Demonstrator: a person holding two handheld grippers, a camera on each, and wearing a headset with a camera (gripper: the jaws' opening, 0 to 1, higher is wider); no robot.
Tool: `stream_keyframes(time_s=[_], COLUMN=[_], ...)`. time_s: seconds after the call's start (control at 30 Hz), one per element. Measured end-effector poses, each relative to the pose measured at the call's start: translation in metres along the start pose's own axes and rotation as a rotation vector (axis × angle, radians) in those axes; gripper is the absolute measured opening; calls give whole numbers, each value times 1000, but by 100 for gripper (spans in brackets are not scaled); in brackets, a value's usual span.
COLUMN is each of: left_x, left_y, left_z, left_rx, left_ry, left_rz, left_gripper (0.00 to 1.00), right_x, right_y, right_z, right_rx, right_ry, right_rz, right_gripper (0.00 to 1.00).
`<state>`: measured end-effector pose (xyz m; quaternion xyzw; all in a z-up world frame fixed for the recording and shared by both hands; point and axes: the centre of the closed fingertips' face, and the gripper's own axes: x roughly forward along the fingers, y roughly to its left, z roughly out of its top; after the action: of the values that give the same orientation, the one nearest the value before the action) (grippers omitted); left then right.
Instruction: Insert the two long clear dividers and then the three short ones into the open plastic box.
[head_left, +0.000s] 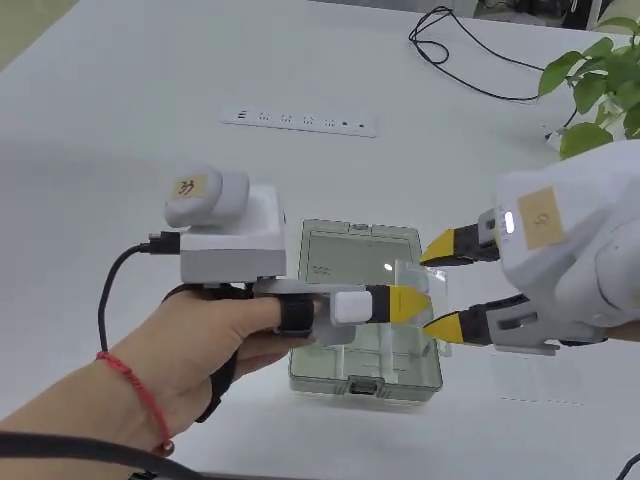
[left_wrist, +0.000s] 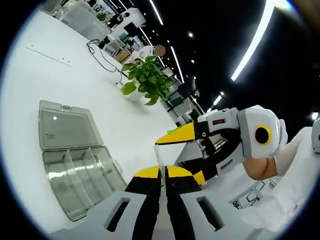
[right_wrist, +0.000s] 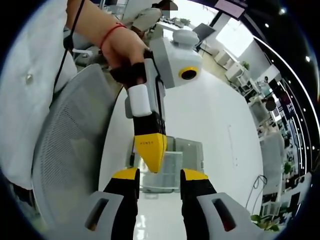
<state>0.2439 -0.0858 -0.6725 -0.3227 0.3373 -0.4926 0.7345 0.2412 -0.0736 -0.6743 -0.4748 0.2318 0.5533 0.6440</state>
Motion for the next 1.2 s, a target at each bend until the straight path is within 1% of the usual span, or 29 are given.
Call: stream_keyframes(time_s=[0.07, 0.13, 0.2, 0.27, 0.3, 0.33, 0.37, 0.4, 0.43, 0.47, 0.53, 0.57, 0.63, 0.67, 0.7, 0.73, 0.77, 0.8, 0.83, 0.87, 0.93, 0.97, 1.03, 1.1, 1.2], left_x=[0, 0, -1, -2, -3, -4, -5, -5, -7, -8, -9, -10, -12, -13, -14, -15, -16, -17, -17, -18, -19, -20, -20, -20, -21], left_y=[0, 1, 3, 3, 3, 3, 2, 1, 0, -1, -4, -7, -10, -13, -14, -15, -18, -21, -22, -25, -30, -33, -36, -37, -39], left_z=[1, 0, 0, 0, 1, 0, -1, -2, -2, -2, -6, -6, -9, -11, -12, -14, -16, -18, -18, -18, -18, -18, -18, -19, -20], left_rx=[5, 11, 31, 54, 86, 132, 185, 215, 266, 301, 345, 395, 451, 501, 532, 576, 604, 619, 624, 645, 676, 671, 681, 696, 700], left_ry=[-7, -4, 2, 2, 4, 15, 24, 27, 32, 37, 56, 61, 74, 86, 94, 105, 110, 113, 111, 109, 99, 98, 89, 92, 90], left_rz=[-2, 3, 10, 6, 2, 3, -5, -12, -23, -31, -47, -59, -76, -89, -96, -108, -121, -134, -142, -158, -176, -184, -200, -205, -212], left_gripper=[0, 0, 0, 0, 0, 0, 0, 0, 0, 0, 0, 0, 0, 0, 0, 0, 0, 0, 0, 0, 0, 0, 0, 0, 0], right_x=[0, -1, -5, -8, -10, -12, -15, -17, -20, -22, -25, -27, -29, -31, -32, -33, -34, -35, -35, -36, -36, -35, -34, -34, -34], right_y=[-1, -3, -7, -10, -10, -11, -12, -12, -12, -13, -9, -6, -5, -3, -4, -3, -1, 3, 7, 11, 16, 19, 21, 22, 23], right_z=[1, 3, 5, 6, 7, 8, 8, 9, 9, 10, 11, 11, 12, 13, 13, 15, 16, 19, 21, 22, 25, 26, 27, 29, 30], right_rx=[8, 13, 24, 46, 63, 102, 119, 135, 165, 188, 233, 245, 256, 265, 270, 275, 284, 292, 286, 281, 274, 265, 260, 263, 268], right_ry=[-1, -11, -20, -40, -54, -76, -90, -103, -121, -139, -164, -176, -189, -196, -203, -213, -218, -227, -230, -232, -231, -230, -229, -235, -242], right_rz=[-1, -6, -12, -3, 5, 21, 38, 56, 78, 98, 161, 198, 232, 264, 272, 295, 316, 351, 374, 400, 427, 447, 457, 470, 493], right_gripper=[35, 35, 39, 39, 39, 38, 37, 36, 34, 33, 30, 28, 25, 24, 23, 22, 21, 20, 18, 17, 16, 15, 12, 10, 6])
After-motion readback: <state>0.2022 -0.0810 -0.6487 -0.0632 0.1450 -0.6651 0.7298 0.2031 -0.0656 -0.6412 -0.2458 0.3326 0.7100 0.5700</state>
